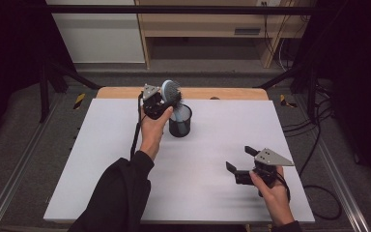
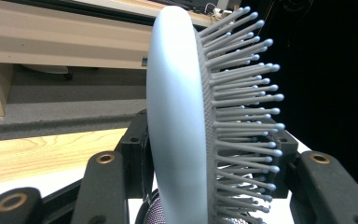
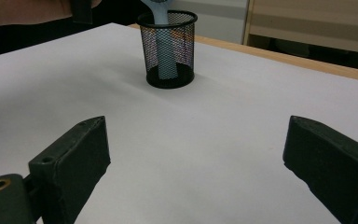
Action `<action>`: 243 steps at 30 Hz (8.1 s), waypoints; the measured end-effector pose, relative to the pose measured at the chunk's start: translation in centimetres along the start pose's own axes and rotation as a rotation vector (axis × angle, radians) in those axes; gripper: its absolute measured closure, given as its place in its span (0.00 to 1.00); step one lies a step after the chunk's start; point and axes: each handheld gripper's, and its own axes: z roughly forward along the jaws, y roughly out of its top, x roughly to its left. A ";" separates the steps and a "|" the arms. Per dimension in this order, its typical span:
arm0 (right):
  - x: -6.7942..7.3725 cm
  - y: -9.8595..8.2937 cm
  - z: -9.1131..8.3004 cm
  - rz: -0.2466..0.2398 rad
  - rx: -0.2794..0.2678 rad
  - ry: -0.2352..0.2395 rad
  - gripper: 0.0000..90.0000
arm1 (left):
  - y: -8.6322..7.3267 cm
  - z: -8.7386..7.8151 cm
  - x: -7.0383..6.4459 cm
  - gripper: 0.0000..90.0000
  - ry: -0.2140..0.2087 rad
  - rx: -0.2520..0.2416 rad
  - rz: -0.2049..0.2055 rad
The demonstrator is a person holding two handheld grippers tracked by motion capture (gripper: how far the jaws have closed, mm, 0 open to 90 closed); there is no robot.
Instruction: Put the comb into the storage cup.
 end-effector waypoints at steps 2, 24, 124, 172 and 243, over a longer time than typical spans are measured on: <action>0.0 0.0 0.0 -0.001 0.001 -0.001 0.08 | 0.0 -0.1 0.2 0.52 -0.005 -0.001 -0.004; 0.1 0.0 0.1 -0.001 0.004 0.001 0.08 | -0.4 -0.7 2.4 0.48 -0.016 0.002 -0.046; 0.8 0.2 0.4 -0.012 -0.012 0.024 0.07 | -2.7 -6.0 2.5 0.05 0.031 0.028 0.084; 0.1 0.2 0.0 0.025 -0.036 0.002 0.04 | -3.1 -15.6 5.0 0.03 0.058 -0.010 -0.008; -2.1 -1.5 -3.7 -0.012 -0.103 -0.104 0.04 | -7.8 -26.7 8.4 0.03 0.151 -0.117 0.251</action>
